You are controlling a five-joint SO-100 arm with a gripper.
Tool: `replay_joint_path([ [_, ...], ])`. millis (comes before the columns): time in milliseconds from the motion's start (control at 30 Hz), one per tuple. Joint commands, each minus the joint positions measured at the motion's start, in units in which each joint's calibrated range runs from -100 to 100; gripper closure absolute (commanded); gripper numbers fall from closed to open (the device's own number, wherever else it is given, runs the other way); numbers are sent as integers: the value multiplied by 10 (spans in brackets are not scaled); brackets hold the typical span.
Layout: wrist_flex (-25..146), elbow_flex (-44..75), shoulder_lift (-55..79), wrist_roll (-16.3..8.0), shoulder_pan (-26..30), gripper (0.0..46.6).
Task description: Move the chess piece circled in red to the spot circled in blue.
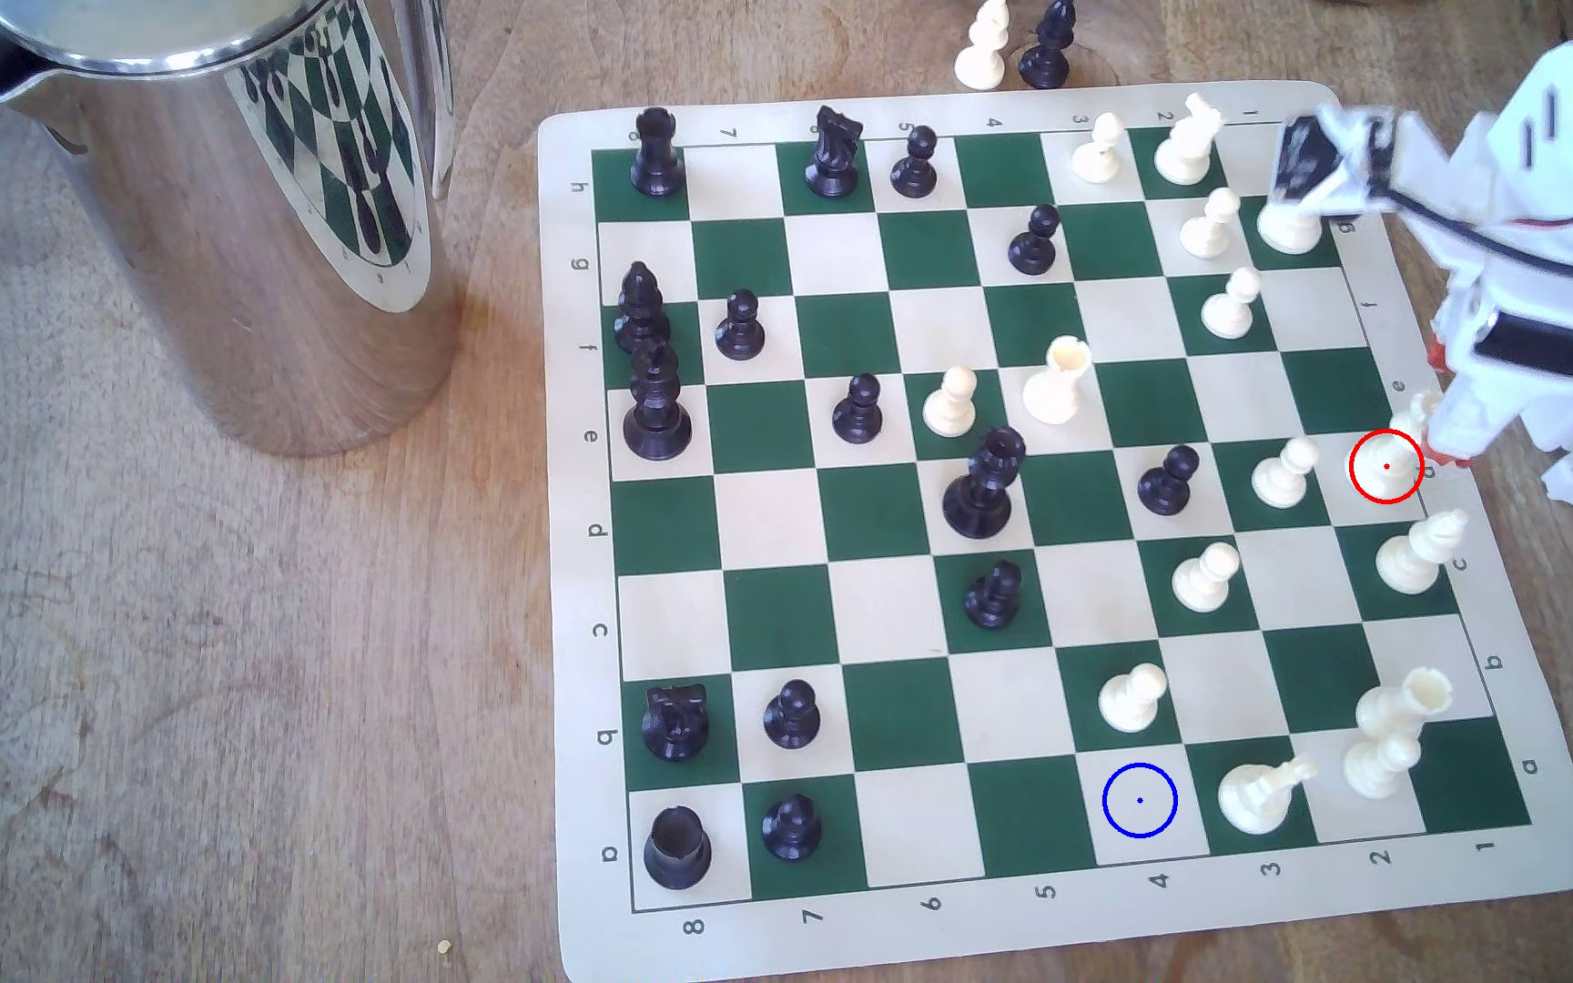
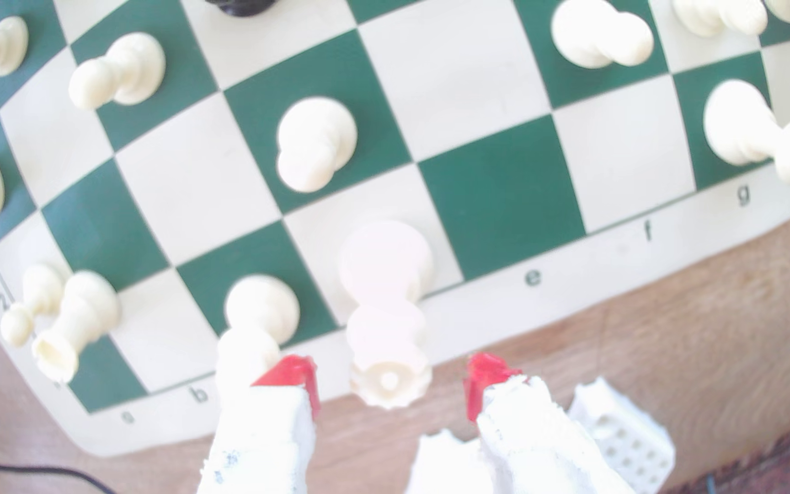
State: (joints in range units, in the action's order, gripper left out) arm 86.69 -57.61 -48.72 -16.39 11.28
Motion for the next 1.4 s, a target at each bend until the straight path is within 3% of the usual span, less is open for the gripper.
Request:
replay_joint_path([
  [0, -17, 2, 10, -2, 9, 294],
  [533, -49, -24, 26, -5, 18, 323],
  [1133, -58, -20, 43, -12, 31, 323],
  [1233, -59, -20, 43, -12, 31, 337],
  [1367, -58, -19, 41, -13, 31, 434],
])
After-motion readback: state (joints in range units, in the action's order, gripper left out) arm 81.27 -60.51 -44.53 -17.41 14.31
